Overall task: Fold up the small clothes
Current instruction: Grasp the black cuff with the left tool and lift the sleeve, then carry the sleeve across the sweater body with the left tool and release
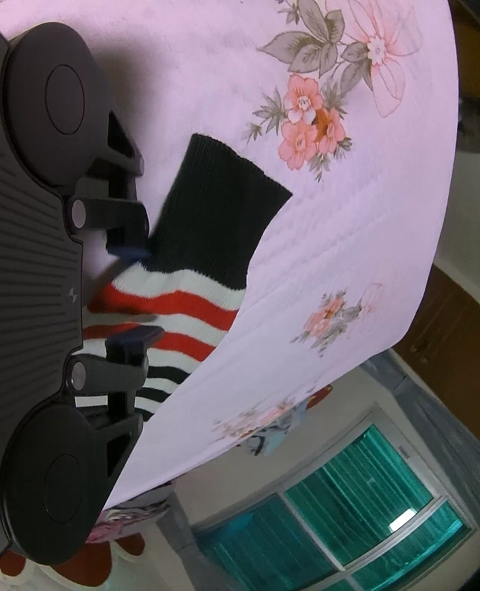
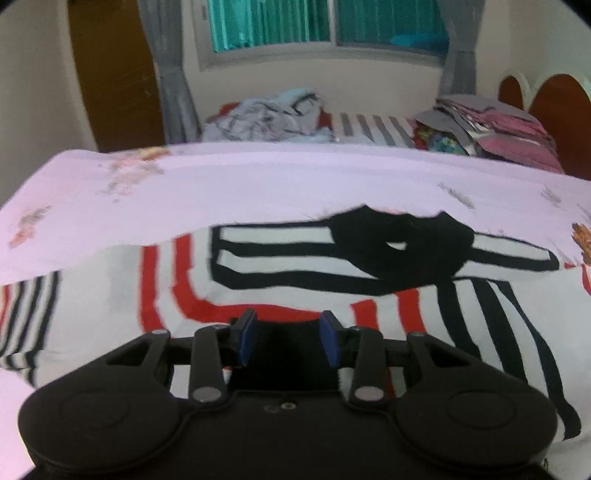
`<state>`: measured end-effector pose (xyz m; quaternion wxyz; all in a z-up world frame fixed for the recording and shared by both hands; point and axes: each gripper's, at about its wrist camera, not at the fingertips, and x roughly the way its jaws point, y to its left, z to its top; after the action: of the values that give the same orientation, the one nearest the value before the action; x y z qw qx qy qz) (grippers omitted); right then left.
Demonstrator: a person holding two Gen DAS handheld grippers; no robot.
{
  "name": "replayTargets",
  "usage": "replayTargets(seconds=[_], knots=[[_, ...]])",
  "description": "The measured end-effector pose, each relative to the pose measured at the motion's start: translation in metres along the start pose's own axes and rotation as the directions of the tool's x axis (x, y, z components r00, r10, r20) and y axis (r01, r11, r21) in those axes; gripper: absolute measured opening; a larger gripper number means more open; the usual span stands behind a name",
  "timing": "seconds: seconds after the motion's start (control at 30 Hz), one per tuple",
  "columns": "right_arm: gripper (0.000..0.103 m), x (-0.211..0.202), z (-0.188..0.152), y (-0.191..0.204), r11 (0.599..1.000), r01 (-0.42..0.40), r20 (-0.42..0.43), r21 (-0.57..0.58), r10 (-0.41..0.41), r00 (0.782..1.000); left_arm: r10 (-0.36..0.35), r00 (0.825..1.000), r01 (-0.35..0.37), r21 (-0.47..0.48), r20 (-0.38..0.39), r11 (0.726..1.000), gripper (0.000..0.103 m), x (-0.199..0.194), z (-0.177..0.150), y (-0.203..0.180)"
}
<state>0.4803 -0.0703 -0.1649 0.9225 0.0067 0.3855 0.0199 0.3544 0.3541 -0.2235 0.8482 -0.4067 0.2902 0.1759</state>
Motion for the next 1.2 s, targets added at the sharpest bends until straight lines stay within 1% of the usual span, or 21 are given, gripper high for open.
replayTargets(seconds=[0.03,0.07,0.1,0.17,0.2,0.3,0.37,0.47,0.53,0.6,0.7,0.77,0.83,0.87,0.9,0.93,1.03,1.1,1.13,1.17,1.2], knots=[[0.036,0.006,-0.002,0.000,1.000,0.011,-0.024,-0.011,-0.011,1.000,0.002,1.000,-0.002,-0.001,0.002,1.000,0.027,0.001,0.000,0.000],[0.036,0.013,-0.005,-0.001,1.000,0.017,-0.052,-0.015,-0.018,0.999,0.000,1.000,0.000,-0.006,0.000,1.000,0.019,0.003,0.000,0.000],[0.036,0.015,-0.008,-0.002,1.000,0.013,-0.055,-0.011,-0.013,0.998,-0.003,1.000,0.003,-0.015,-0.003,1.000,0.015,0.004,0.000,0.001],[0.036,0.013,-0.008,-0.003,1.000,0.009,-0.051,-0.013,-0.010,0.999,-0.005,1.000,0.005,-0.020,-0.002,1.000,0.013,0.005,0.000,0.000],[0.035,0.012,-0.007,-0.003,1.000,0.005,-0.049,-0.007,-0.005,0.999,-0.009,1.000,0.009,-0.015,-0.001,1.000,0.010,0.005,0.000,-0.002],[0.036,0.007,-0.006,-0.007,1.000,0.004,-0.033,0.009,-0.004,0.999,-0.031,0.999,0.031,0.012,0.013,0.999,0.007,0.002,0.001,-0.011],[0.036,0.013,-0.010,-0.008,1.000,0.012,-0.058,-0.009,-0.012,0.998,-0.051,0.998,0.050,0.041,0.024,0.998,0.007,-0.002,0.002,-0.022],[0.035,0.011,-0.007,-0.009,1.000,0.002,-0.055,-0.013,-0.003,0.999,-0.087,0.995,0.082,0.094,0.046,0.992,0.007,-0.009,0.003,-0.044],[0.036,0.004,-0.005,-0.012,1.000,-0.015,-0.040,0.008,0.015,0.999,-0.127,0.990,0.118,0.145,0.054,0.982,0.007,-0.014,0.001,-0.064],[0.036,-0.002,-0.003,-0.016,1.000,-0.026,-0.030,0.016,0.026,0.999,-0.172,0.984,0.158,0.204,0.052,0.966,0.007,-0.018,-0.004,-0.088],[0.036,-0.015,-0.002,-0.026,0.999,-0.034,-0.010,0.029,0.034,0.999,-0.248,0.969,0.234,0.288,0.014,0.929,0.007,-0.018,-0.016,-0.130],[0.036,-0.024,-0.002,-0.035,0.999,-0.034,0.002,0.039,0.034,0.999,-0.298,0.954,0.291,0.335,-0.030,0.896,0.007,-0.014,-0.029,-0.161],[0.036,-0.034,-0.003,-0.047,0.998,-0.028,0.015,0.049,0.027,1.000,-0.346,0.934,0.354,0.374,-0.092,0.857,0.007,-0.009,-0.048,-0.193],[0.036,-0.038,-0.004,-0.052,0.998,-0.024,0.021,0.053,0.022,1.000,-0.365,0.922,0.386,0.396,-0.130,0.833,0.007,-0.005,-0.060,-0.211],[0.036,-0.043,-0.005,-0.058,0.998,-0.018,0.025,0.057,0.017,1.000,-0.378,0.912,0.410,0.412,-0.160,0.814,0.007,-0.004,-0.072,-0.224],[0.036,-0.048,-0.007,-0.065,0.998,-0.013,0.030,0.063,0.011,0.999,-0.392,0.898,0.439,0.430,-0.197,0.789,0.007,0.000,-0.087,-0.240],[0.036,-0.062,-0.014,-0.092,0.996,0.016,0.040,0.090,-0.020,0.999,-0.401,0.862,0.506,0.477,-0.310,0.718,0.007,0.011,-0.133,-0.282],[0.036,-0.069,-0.019,-0.109,0.993,0.032,0.039,0.111,-0.037,0.999,-0.376,0.844,0.532,0.513,-0.382,0.674,0.007,0.020,-0.166,-0.304],[0.036,-0.072,-0.022,-0.119,0.991,0.042,0.037,0.124,-0.047,0.998,-0.353,0.841,0.535,0.536,-0.409,0.653,0.007,0.023,-0.183,-0.313],[0.036,-0.074,-0.024,-0.126,0.990,0.048,0.035,0.134,-0.053,0.998,-0.326,0.839,0.536,0.550,-0.436,0.641,0.007,0.025,-0.197,-0.319],[0.036,-0.075,-0.027,-0.133,0.988,0.050,0.031,0.145,-0.055,0.998,-0.286,0.839,0.528,0.567,-0.462,0.633,0.008,0.029,-0.210,-0.323]])
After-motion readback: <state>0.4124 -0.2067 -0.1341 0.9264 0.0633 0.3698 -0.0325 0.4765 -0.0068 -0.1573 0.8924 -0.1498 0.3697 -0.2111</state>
